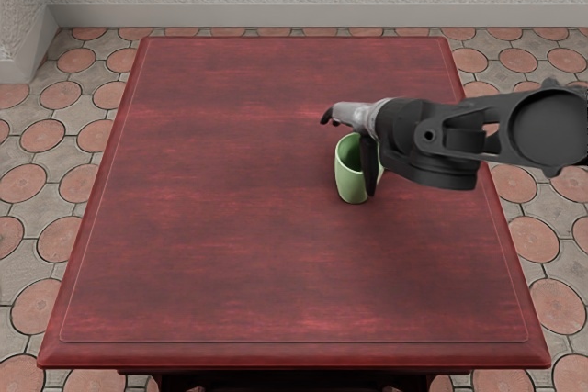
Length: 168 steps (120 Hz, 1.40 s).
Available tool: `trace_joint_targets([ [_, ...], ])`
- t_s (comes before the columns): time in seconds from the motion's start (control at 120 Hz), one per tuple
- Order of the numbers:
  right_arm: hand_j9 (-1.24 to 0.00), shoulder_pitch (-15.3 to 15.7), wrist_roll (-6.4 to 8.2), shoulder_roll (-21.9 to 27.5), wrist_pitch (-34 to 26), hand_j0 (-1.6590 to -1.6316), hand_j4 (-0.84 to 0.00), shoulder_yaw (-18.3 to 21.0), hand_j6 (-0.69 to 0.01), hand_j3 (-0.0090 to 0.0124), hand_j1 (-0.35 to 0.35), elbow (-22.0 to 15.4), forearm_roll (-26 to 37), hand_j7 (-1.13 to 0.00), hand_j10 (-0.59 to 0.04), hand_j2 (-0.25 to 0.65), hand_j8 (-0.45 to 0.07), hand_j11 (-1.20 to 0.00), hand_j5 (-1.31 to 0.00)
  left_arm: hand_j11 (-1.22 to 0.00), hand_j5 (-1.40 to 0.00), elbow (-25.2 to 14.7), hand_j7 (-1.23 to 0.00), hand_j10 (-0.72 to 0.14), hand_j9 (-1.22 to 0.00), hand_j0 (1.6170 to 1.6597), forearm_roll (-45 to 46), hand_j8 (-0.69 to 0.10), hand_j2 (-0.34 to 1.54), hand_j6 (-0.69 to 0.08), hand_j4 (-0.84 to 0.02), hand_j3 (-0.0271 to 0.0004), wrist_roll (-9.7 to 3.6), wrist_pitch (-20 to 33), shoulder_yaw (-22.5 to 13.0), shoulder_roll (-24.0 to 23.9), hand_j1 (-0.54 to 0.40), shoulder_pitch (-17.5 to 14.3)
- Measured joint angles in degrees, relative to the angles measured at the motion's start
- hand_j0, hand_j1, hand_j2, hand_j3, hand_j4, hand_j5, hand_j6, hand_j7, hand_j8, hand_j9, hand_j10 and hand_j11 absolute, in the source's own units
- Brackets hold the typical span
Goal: Pick up cup and place in cup with right hand
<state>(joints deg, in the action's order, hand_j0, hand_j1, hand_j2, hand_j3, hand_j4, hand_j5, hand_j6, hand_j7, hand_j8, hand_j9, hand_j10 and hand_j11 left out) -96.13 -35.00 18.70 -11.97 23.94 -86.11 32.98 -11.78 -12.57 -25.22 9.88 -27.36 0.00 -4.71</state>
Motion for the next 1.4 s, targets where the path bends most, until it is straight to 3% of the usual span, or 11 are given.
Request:
trace_joint_targets([
  [0.375, -0.26, 0.6, 0.00, -0.7, -0.6, -1.6581, -0.203, 1.3, -0.204, 0.0000, -0.107, 1.3, 0.0, -0.26, -0.203, -0.038, -0.203, -0.26, -0.26, 0.00, 0.00, 0.0, 0.00, 0.000, 0.00, 1.6581, 0.0, 0.000, 0.00, 0.000, 0.000, 0.0000, 0.00, 0.0, 0.0, 0.0, 0.349, 0.0],
  [0.517, -0.32, 0.6, 0.00, -0.8, -0.6, -1.6582, -0.243, 1.3, -0.245, 0.0000, -0.037, 1.3, 0.0, -0.32, -0.242, -0.030, -0.243, -0.32, -0.32, 0.00, 0.00, 0.0, 0.00, 0.000, 0.00, 1.6581, 0.0, 0.000, 0.00, 0.000, 0.000, 0.0000, -0.01, 0.0, 0.0, 0.0, 0.349, 0.0],
  [0.642, -0.36, 0.6, -0.02, -0.9, -0.7, -1.6582, -0.275, 1.3, -0.278, 0.0000, 0.064, 1.3, 0.0, -0.36, -0.275, -0.002, -0.275, -0.36, -0.36, 0.00, 0.00, 0.0, 0.00, 0.000, 0.00, 1.6581, 0.0, 0.000, 0.00, 0.000, 0.000, 0.0000, -0.01, 0.0, 0.0, 0.0, 0.349, 0.0],
  [0.808, -0.41, 0.5, -0.01, -1.0, -0.9, -1.6579, -0.317, 1.3, -0.319, 0.0000, 0.061, 1.1, 0.0, -0.41, -0.317, -0.042, -0.318, -0.41, -0.41, 0.00, 0.00, 0.0, 0.00, 0.000, 0.00, 1.6581, 0.0, 0.000, 0.00, 0.000, 0.000, 0.0000, 0.00, 0.0, 0.0, 0.0, 0.349, 0.0],
  [0.883, -0.44, 0.5, 0.00, -1.0, -1.0, -1.6573, -0.340, 1.3, -0.337, -0.0001, 0.058, 1.0, -0.1, -0.44, -0.339, -0.064, -0.313, -0.44, -0.44, 0.00, 0.00, 0.0, 0.00, 0.000, 0.00, 1.6581, 0.0, 0.000, 0.00, 0.000, 0.000, 0.0000, 0.00, 0.0, 0.0, 0.0, 0.349, 0.0],
  [1.0, -0.49, 0.5, 0.00, -0.9, -1.0, -1.6569, -0.373, 1.3, -0.324, -0.0001, 0.082, 0.9, -0.1, -0.48, -0.368, -0.020, -0.304, -0.49, -0.48, 0.00, 0.00, 0.0, 0.00, 0.000, 0.00, 1.6581, 0.0, 0.000, 0.00, 0.000, 0.000, 0.0000, -0.01, 0.0, 0.0, 0.0, 0.349, 0.0],
  [1.117, -0.54, 0.5, 0.00, -0.8, -1.0, -1.6569, -0.395, 1.3, -0.246, 0.0005, 0.149, 0.8, -0.1, -0.53, -0.384, 0.049, -0.233, -0.55, -0.54, 0.00, 0.00, 0.0, 0.00, 0.000, 0.00, 1.6581, 0.0, 0.000, 0.00, 0.000, 0.000, -0.0001, -0.01, 0.0, 0.0, 0.0, 0.349, 0.0],
  [1.15, -0.56, 0.5, 0.01, -0.7, -0.9, -1.6560, -0.396, 1.3, -0.223, 0.0001, 0.139, 0.8, -0.1, -0.54, -0.373, 0.058, -0.217, -0.56, -0.56, 0.00, 0.00, 0.0, 0.00, 0.000, 0.00, 1.6581, 0.0, 0.000, 0.00, 0.000, 0.000, -0.0001, -0.01, 0.0, 0.0, 0.0, 0.349, 0.0],
  [1.167, -0.56, 0.5, 0.03, -0.7, -1.0, -1.6558, -0.401, 1.3, -0.234, -0.0007, 0.137, 0.8, -0.1, -0.55, -0.376, 0.046, -0.224, -0.57, -0.57, 0.00, 0.00, 0.0, 0.00, 0.000, 0.00, 1.6581, 0.0, 0.000, 0.00, 0.000, 0.000, -0.0001, -0.01, 0.0, 0.0, 0.0, 0.349, 0.0],
  [1.4, -0.61, -0.1, 0.04, -0.3, -0.9, -1.6539, -0.446, 0.7, -0.258, -0.0003, 0.106, 0.5, -0.1, -0.59, -0.382, -0.004, -0.251, -0.62, -0.60, 0.00, 0.00, 0.0, 0.00, 0.000, 0.00, 1.6581, 0.0, 0.000, 0.00, 0.000, 0.000, -0.0001, -0.01, 0.0, 0.0, 0.0, 0.349, 0.0],
])
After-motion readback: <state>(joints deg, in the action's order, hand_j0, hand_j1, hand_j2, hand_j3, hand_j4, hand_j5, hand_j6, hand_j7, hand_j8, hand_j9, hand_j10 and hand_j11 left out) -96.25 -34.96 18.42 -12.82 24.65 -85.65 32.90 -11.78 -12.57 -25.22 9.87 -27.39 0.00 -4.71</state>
